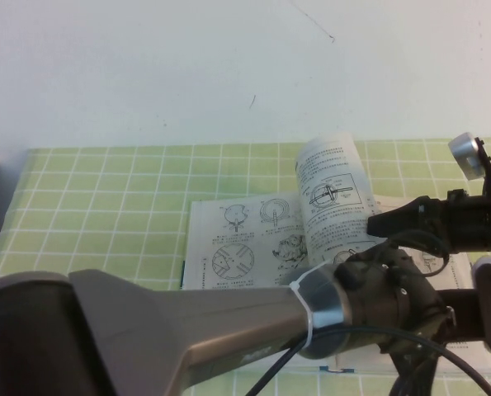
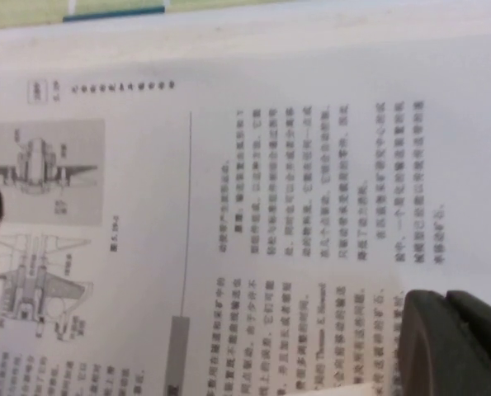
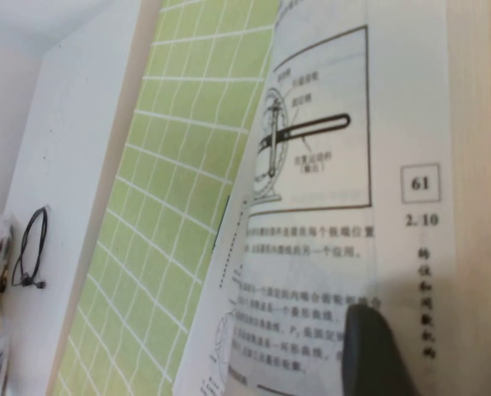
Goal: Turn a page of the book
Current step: Open the closed book
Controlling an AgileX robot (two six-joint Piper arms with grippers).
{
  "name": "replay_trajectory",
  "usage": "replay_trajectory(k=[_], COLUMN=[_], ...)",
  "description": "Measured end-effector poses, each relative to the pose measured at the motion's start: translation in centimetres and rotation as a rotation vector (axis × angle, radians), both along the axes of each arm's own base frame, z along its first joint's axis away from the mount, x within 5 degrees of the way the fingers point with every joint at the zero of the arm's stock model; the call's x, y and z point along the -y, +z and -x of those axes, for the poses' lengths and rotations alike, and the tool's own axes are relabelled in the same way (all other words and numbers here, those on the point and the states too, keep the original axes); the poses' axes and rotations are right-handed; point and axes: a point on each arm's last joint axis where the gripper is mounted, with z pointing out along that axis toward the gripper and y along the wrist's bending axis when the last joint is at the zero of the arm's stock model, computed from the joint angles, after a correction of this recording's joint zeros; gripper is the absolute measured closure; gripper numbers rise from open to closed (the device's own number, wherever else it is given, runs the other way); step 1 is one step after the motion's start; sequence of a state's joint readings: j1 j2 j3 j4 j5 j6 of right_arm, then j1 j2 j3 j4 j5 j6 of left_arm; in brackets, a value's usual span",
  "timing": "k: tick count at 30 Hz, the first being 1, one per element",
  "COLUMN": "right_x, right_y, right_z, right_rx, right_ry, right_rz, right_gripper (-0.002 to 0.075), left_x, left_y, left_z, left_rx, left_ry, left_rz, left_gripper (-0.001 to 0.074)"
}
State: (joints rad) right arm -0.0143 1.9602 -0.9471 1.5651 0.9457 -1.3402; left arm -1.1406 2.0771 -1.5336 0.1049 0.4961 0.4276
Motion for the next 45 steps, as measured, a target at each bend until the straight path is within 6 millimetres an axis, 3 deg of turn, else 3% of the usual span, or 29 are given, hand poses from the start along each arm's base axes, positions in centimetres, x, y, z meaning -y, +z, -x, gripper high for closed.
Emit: replay_trajectory(k=[4, 15, 25, 37, 40, 45], right_x=[0.0, 0.2, 3.1, 3.6, 3.9, 4.4], right_y=[0.0, -0.2, -0.5, -1.1, -1.4, -1.8], right_z=[0.0, 0.3, -0.1, 0.2, 0.1, -0.2], right_rx=[0.001, 0.038, 0.037, 0.028, 0.011, 0.007], right_ry=[0.001, 0.052, -0.011, 0.016, -0.004, -0.050], right_rz=[0.003, 0.047, 0.079, 0.158, 0.204, 0.267], right_gripper=[0.0427, 0.0430, 0.0431, 0.0434, 0.0463, 0.0579], left_x=[-0.6, -0.8, -0.8, -0.8, -0.8, -0.8], left_y=[-1.7, -1.7, -1.7, -1.8, -1.8, -1.8], left_z=[-1.2, -1.6, -1.6, -1.7, -1.7, -1.7], left_rx=[-0.027, -0.042, -0.045, -0.048, -0.048, -0.048], left_ry=[0.036, 0.058, 0.061, 0.063, 0.063, 0.063], left_rz=[-0.054, -0.060, -0.059, -0.059, -0.059, -0.059], left_gripper=[0.0738, 0.0738, 0.0738, 0.0738, 0.0738, 0.0738])
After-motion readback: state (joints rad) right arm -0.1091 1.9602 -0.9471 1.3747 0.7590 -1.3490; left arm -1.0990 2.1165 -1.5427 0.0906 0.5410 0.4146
